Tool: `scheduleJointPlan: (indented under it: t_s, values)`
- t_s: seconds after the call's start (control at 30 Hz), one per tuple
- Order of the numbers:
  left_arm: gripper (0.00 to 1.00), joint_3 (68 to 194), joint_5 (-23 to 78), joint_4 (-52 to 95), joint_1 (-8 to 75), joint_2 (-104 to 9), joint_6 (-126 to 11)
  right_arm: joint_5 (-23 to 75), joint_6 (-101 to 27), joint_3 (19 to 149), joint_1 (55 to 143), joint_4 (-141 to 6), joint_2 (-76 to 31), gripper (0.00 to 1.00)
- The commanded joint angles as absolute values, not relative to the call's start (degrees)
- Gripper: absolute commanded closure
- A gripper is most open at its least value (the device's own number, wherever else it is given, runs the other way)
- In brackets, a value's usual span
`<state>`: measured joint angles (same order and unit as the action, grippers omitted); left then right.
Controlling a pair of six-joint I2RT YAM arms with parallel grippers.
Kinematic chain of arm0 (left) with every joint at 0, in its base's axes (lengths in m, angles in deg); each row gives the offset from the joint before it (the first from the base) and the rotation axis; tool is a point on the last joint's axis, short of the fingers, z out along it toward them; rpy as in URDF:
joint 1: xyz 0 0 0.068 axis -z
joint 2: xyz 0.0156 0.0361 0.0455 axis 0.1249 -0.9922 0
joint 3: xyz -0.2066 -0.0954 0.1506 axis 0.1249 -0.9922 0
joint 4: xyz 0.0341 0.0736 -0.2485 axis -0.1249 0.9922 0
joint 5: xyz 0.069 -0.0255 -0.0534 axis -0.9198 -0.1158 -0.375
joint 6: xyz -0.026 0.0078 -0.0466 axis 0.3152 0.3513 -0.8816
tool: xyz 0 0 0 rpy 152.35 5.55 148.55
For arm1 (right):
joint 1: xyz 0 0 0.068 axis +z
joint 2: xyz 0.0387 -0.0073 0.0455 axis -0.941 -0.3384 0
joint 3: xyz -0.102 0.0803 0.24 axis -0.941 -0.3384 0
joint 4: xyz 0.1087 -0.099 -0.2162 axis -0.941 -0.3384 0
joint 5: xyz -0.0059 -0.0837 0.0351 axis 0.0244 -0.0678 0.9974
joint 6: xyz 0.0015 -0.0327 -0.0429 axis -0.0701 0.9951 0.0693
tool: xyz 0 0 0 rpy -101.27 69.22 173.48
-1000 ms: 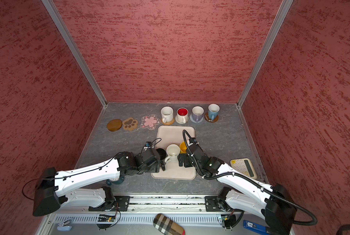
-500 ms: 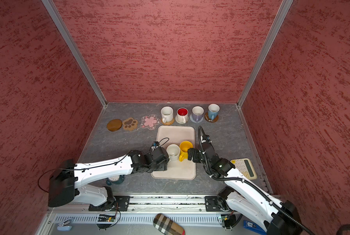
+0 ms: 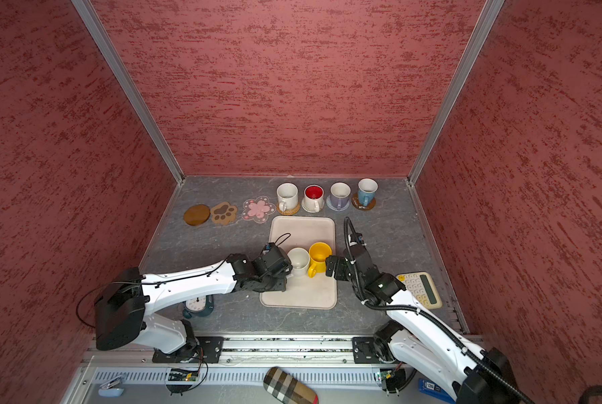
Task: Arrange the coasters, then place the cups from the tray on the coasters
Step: 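Close the left gripper on the black mug rim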
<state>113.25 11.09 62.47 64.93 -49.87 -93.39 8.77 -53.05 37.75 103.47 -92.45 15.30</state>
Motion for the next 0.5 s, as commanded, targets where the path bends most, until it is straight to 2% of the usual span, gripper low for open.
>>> scheduleJointPlan:
  t_s: [0.0,0.17,0.47]
  values:
    - [0.57,112.33,11.06,63.01,63.53,-48.06,-91.78,9.79,-52.17,37.19,102.78,-90.90,14.49,0.01]
    - [0.64,112.25,11.44,64.26,62.93,-47.68,-90.55,9.98,-52.16,37.26,102.48,-90.37,13.78,0.01]
    - [0.69,110.39,11.92,64.72,61.45,-47.13,-89.13,10.14,-51.72,38.06,102.12,-90.02,12.08,0.01]
